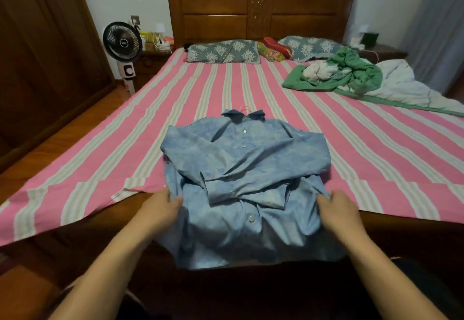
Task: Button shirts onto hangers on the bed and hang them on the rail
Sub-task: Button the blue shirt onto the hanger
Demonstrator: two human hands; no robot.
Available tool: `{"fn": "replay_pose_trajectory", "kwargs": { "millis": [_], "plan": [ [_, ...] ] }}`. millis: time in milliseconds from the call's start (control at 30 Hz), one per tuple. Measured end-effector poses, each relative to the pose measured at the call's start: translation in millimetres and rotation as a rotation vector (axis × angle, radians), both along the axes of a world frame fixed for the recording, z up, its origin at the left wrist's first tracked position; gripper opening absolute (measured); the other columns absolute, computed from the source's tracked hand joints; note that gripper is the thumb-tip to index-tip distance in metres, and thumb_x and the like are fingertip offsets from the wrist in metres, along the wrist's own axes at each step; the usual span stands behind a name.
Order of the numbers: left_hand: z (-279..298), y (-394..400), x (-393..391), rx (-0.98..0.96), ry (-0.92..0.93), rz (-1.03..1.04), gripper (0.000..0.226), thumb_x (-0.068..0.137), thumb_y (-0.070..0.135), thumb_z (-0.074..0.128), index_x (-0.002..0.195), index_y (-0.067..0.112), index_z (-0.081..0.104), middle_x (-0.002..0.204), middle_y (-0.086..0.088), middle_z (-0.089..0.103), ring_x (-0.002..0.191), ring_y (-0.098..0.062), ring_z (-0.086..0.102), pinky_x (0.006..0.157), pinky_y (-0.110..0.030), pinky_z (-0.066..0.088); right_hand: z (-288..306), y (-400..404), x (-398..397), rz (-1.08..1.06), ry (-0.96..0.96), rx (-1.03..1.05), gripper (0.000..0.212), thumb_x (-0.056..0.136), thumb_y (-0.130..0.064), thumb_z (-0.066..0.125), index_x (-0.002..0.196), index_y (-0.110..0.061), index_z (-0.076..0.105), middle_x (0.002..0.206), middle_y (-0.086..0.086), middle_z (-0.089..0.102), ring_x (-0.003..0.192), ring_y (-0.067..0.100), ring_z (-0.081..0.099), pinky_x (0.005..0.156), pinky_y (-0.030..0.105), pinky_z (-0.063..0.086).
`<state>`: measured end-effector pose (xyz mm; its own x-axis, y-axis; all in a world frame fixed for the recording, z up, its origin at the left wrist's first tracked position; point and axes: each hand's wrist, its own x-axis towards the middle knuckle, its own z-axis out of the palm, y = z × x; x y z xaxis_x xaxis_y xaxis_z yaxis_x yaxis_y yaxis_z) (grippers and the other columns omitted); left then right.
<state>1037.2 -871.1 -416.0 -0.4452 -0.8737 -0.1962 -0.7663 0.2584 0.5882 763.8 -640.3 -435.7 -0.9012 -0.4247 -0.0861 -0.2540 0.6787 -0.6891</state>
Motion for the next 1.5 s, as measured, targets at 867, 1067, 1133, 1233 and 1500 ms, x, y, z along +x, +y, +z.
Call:
{"fn": "replay_pose_trajectory", "kwargs": {
  "millis": [867, 1067, 1133, 1233, 1500],
  "plan": [
    [42, -123, -143, -0.215, -0.233, -0.688, 0.09, 0.081, 0.08, 0.056, 0.157, 0.045, 0.024, 0.166, -0.004, 0.024, 0.152, -0.024, 0.021, 0.122, -0.04, 0.016, 79, -216, -62, 0.547, 0.536, 0.201, 0.024, 0.085, 0.001, 0.052, 0.068, -0.011, 0.039, 0.067, 0.007, 0.042, 0.064, 0.03, 0.046, 0.048, 0.035, 0.024],
    [20, -245, -253, -0.431, -0.41, -0.737, 0.11, 0.066, 0.099, 0.038, 0.156, 0.053, -0.005, 0.17, 0.001, -0.004, 0.156, -0.03, 0.005, 0.124, -0.055, 0.012, 46, -355, -184, 0.482, 0.536, 0.112, 0.014, 0.094, -0.009, 0.053, 0.082, -0.011, 0.045, 0.084, 0.007, 0.049, 0.069, 0.032, 0.048, 0.059, 0.039, 0.039],
    [-24, -262, -265, -0.396, -0.623, -0.806, 0.1, 0.074, 0.096, 0.034, 0.153, 0.057, -0.013, 0.169, 0.004, -0.016, 0.156, -0.032, -0.007, 0.121, -0.064, 0.006, 4, -368, -202, 0.627, 0.531, 0.371, 0.019, 0.093, -0.011, 0.057, 0.081, -0.012, 0.043, 0.085, 0.011, 0.054, 0.072, 0.033, 0.054, 0.065, 0.043, 0.049],
    [-86, -263, -260, -0.212, -0.629, -0.819, 0.096, 0.058, 0.1, 0.002, 0.139, 0.062, -0.033, 0.166, 0.005, -0.028, 0.153, -0.031, -0.024, 0.117, -0.069, -0.007, -49, -352, -201, 0.78, 0.526, 0.634, 0.005, 0.101, -0.014, 0.047, 0.099, -0.01, 0.05, 0.109, 0.017, 0.056, 0.08, 0.032, 0.058, 0.071, 0.043, 0.05],
    [-91, -273, -266, -0.05, -0.574, -0.821, 0.092, 0.055, 0.099, -0.003, 0.13, 0.063, -0.043, 0.154, 0.007, -0.045, 0.146, -0.029, -0.038, 0.112, -0.07, -0.021, 53, -422, -254, 0.713, -0.037, 0.704, 0.049, 0.099, -0.048, 0.053, 0.13, -0.01, 0.06, 0.124, 0.01, 0.066, 0.116, 0.031, 0.063, 0.096, 0.038, 0.049]
  ]
}}
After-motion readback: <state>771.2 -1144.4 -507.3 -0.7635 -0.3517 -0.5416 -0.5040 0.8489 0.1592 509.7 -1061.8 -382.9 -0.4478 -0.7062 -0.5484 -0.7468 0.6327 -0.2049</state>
